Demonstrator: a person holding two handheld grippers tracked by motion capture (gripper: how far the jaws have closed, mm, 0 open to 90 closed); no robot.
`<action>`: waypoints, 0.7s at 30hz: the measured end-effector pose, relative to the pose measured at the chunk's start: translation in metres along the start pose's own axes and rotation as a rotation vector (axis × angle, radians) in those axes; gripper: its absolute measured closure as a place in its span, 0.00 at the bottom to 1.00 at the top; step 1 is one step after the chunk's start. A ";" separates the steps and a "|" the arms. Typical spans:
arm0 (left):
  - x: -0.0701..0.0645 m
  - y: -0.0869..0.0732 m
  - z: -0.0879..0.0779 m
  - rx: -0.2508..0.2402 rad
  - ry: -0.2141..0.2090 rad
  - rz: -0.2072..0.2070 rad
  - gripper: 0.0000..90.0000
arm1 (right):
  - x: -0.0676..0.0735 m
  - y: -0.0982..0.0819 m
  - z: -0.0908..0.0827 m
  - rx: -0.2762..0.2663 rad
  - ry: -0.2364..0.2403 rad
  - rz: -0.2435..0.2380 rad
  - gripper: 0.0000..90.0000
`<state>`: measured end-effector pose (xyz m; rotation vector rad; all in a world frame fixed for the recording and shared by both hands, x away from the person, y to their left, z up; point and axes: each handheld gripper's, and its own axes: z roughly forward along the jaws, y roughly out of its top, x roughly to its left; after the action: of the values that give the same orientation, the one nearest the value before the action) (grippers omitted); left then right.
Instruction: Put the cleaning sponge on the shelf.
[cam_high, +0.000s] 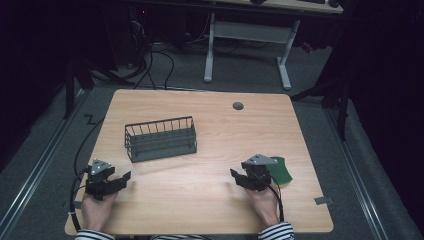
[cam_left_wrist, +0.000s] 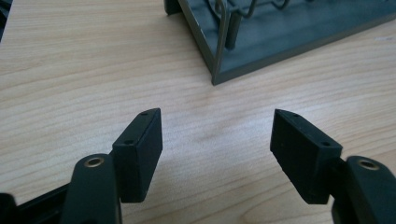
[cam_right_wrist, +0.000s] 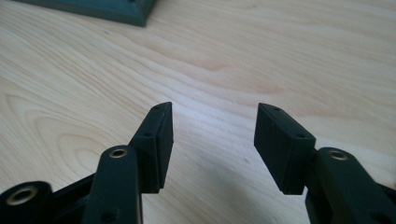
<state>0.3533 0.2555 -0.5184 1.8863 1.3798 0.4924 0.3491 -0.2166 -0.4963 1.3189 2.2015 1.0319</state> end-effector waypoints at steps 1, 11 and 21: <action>0.001 0.002 0.001 0.013 -0.012 -0.006 0.37 | 0.002 0.003 0.000 0.000 0.010 -0.001 0.56; 0.000 0.018 0.001 0.008 -0.011 0.018 0.38 | 0.012 0.032 0.022 0.030 0.079 -0.028 0.69; 0.001 0.032 0.008 -0.015 0.004 0.027 0.49 | 0.024 0.060 0.046 0.039 0.061 -0.044 0.63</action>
<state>0.3795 0.2493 -0.5000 1.8954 1.3506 0.5186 0.4021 -0.1596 -0.4802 1.2655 2.2953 1.0309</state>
